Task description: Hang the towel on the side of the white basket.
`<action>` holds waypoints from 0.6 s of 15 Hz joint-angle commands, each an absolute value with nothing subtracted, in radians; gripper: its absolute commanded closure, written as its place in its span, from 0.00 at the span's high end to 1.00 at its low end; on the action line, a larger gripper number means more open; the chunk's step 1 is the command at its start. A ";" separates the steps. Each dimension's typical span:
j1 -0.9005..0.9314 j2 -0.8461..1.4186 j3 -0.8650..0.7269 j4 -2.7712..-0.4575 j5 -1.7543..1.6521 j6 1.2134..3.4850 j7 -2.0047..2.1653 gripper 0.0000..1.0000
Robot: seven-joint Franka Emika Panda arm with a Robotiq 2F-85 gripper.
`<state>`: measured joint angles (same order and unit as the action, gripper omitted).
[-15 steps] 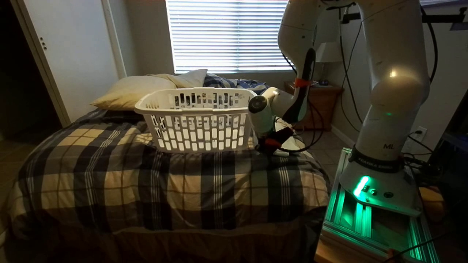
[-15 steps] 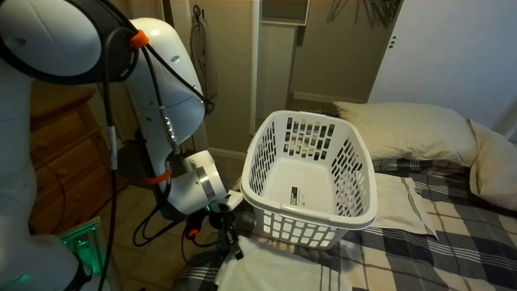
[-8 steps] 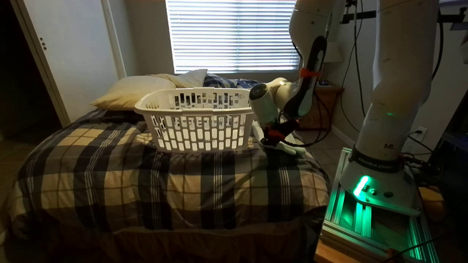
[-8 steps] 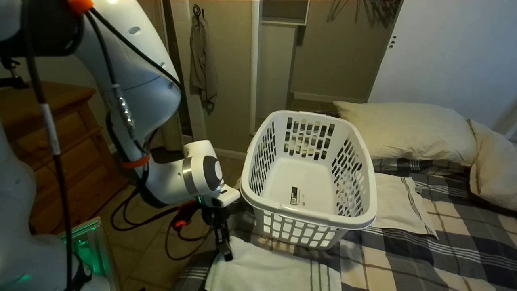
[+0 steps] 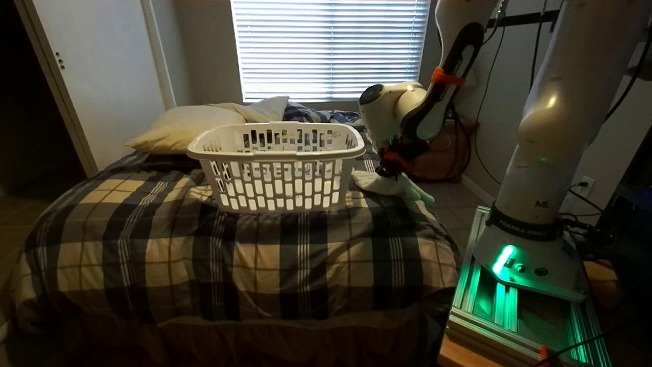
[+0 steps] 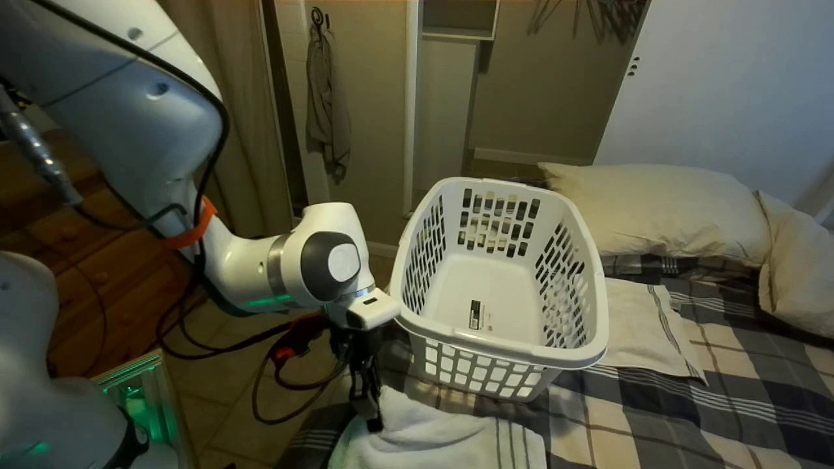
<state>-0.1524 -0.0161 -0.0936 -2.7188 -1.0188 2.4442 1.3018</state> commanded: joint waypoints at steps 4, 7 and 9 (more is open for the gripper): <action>-0.177 -0.288 -0.145 -2.735 -0.951 2.380 1.095 0.07; -0.180 -0.347 -0.138 -2.701 -0.919 2.353 1.077 0.07; -0.184 -0.356 -0.128 -2.673 -0.908 2.348 1.083 0.07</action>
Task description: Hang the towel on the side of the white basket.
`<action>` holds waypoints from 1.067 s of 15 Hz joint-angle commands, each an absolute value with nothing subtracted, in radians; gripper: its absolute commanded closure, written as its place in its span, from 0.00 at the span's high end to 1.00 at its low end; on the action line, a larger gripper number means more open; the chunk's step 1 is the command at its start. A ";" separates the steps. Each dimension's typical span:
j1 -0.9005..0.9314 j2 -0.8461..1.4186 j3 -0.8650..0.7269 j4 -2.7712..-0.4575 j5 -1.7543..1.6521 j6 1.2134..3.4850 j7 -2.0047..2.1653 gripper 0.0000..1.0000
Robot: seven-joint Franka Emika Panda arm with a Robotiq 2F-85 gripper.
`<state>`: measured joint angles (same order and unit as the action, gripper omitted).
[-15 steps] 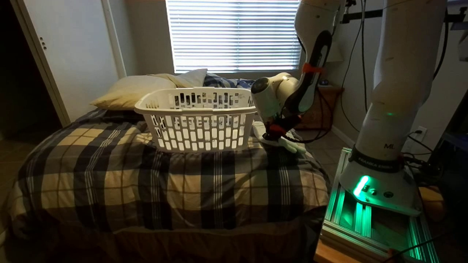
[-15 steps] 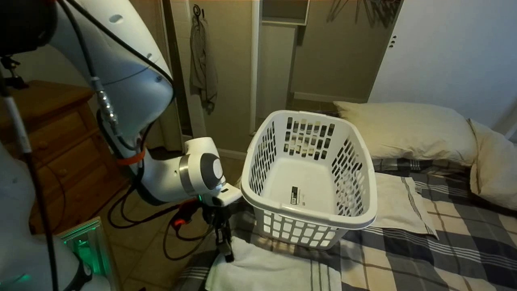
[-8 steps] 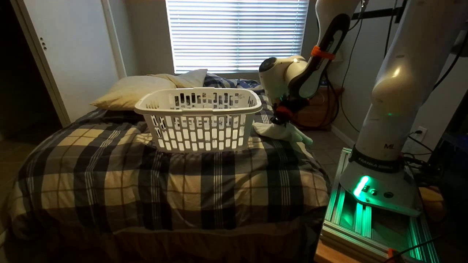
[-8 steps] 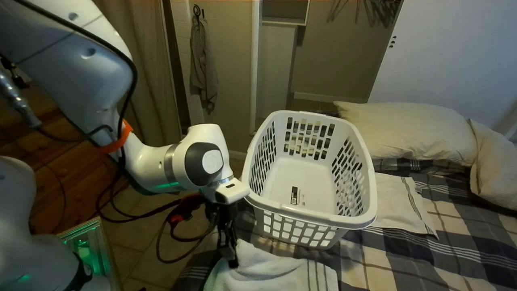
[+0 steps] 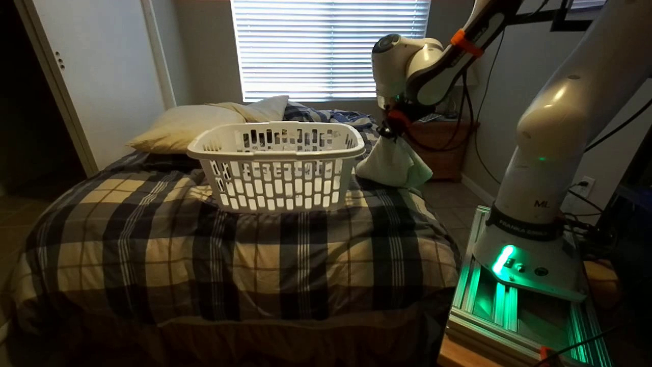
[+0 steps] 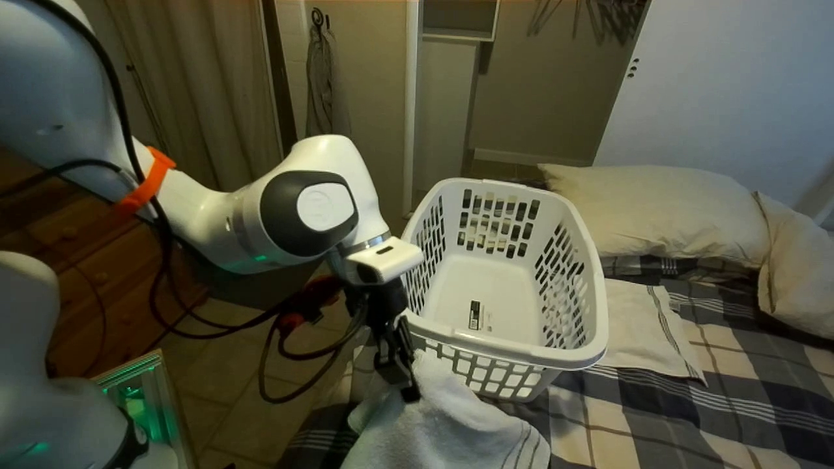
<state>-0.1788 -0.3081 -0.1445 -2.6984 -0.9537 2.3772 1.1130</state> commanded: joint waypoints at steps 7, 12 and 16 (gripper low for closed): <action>-0.194 -0.341 -0.122 -2.667 -0.925 2.366 1.099 0.10; -0.196 -0.368 -0.130 -2.643 -0.900 2.354 1.083 0.08; -0.223 -0.353 -0.136 -2.573 -0.898 2.329 1.096 0.08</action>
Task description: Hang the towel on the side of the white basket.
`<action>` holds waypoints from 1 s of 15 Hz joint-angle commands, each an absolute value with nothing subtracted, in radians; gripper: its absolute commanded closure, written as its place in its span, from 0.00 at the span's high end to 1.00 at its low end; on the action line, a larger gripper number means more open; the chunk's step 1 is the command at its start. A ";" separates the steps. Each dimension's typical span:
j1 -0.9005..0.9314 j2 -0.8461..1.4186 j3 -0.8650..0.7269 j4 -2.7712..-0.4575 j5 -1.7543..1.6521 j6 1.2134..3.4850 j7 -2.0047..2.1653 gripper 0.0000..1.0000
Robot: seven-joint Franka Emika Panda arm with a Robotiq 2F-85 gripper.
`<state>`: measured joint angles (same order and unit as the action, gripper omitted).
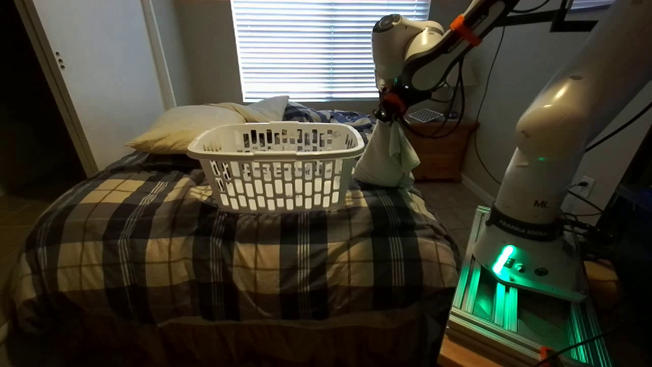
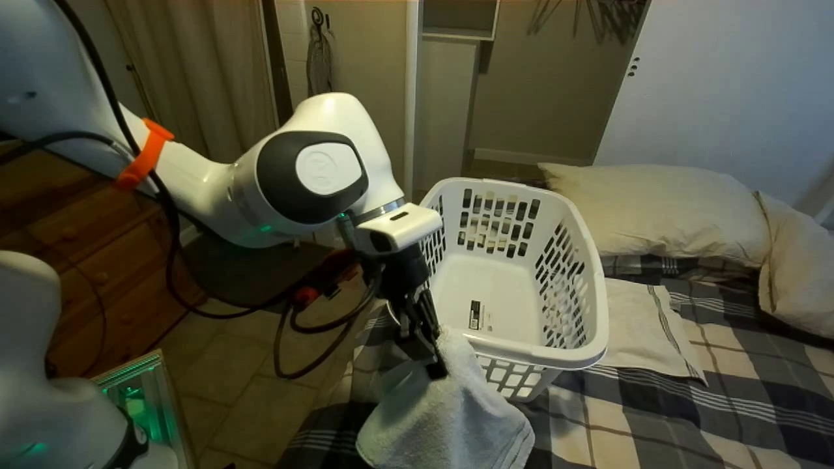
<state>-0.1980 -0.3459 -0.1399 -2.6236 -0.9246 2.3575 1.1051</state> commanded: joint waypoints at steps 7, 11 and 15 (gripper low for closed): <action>-0.218 -0.320 -0.106 -2.433 -0.792 2.212 1.141 0.08; -0.211 -0.294 -0.068 -2.335 -0.700 2.088 1.214 0.08; -0.200 -0.258 -0.043 -2.227 -0.594 1.950 1.296 0.07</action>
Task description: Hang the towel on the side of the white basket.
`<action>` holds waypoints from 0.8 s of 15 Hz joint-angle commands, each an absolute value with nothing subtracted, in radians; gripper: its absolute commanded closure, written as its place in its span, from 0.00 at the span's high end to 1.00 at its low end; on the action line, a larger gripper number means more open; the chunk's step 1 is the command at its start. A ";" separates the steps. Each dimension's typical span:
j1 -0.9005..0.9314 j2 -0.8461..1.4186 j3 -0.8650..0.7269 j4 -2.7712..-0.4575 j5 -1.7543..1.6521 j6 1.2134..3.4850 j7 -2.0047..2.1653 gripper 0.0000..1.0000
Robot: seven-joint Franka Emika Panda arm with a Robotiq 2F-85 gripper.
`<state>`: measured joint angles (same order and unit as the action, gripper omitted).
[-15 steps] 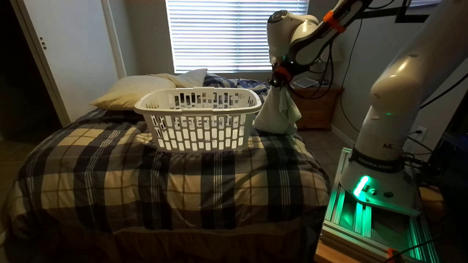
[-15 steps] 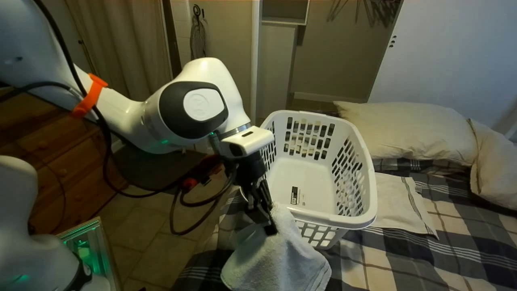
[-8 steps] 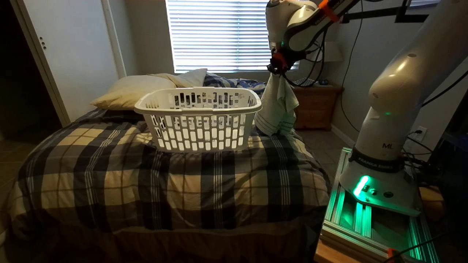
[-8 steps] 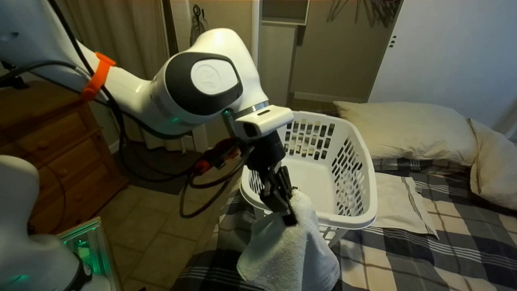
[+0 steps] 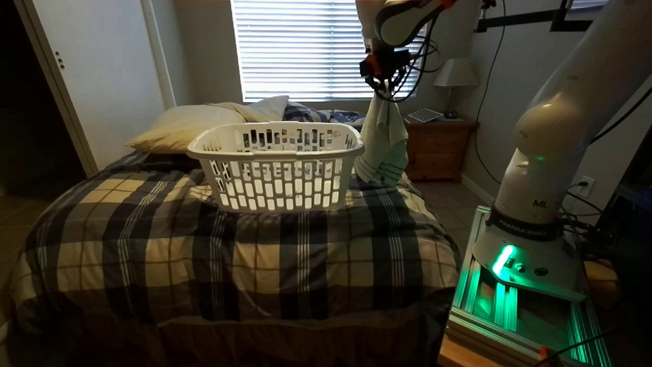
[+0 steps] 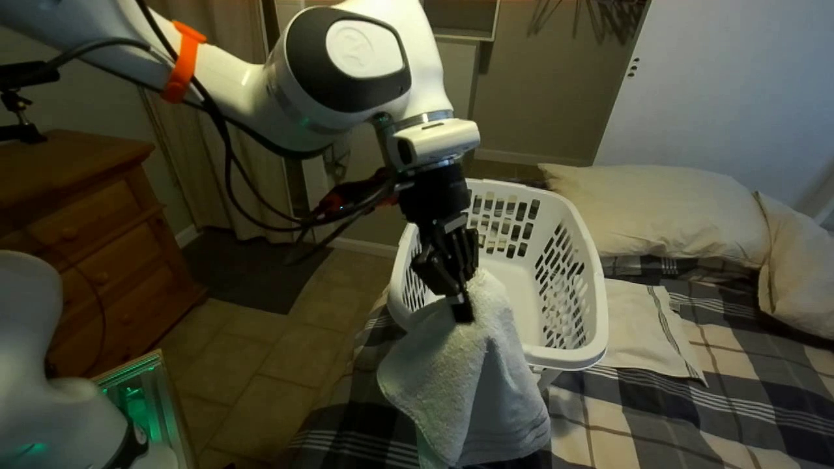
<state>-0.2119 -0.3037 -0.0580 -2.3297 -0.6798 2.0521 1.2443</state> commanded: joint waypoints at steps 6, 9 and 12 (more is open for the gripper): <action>-0.176 -0.172 -0.031 -2.074 -0.496 1.886 1.404 0.07; -0.163 -0.133 -0.033 -1.989 -0.453 1.865 1.442 0.07; -0.150 -0.090 -0.036 -1.894 -0.409 1.832 1.473 0.07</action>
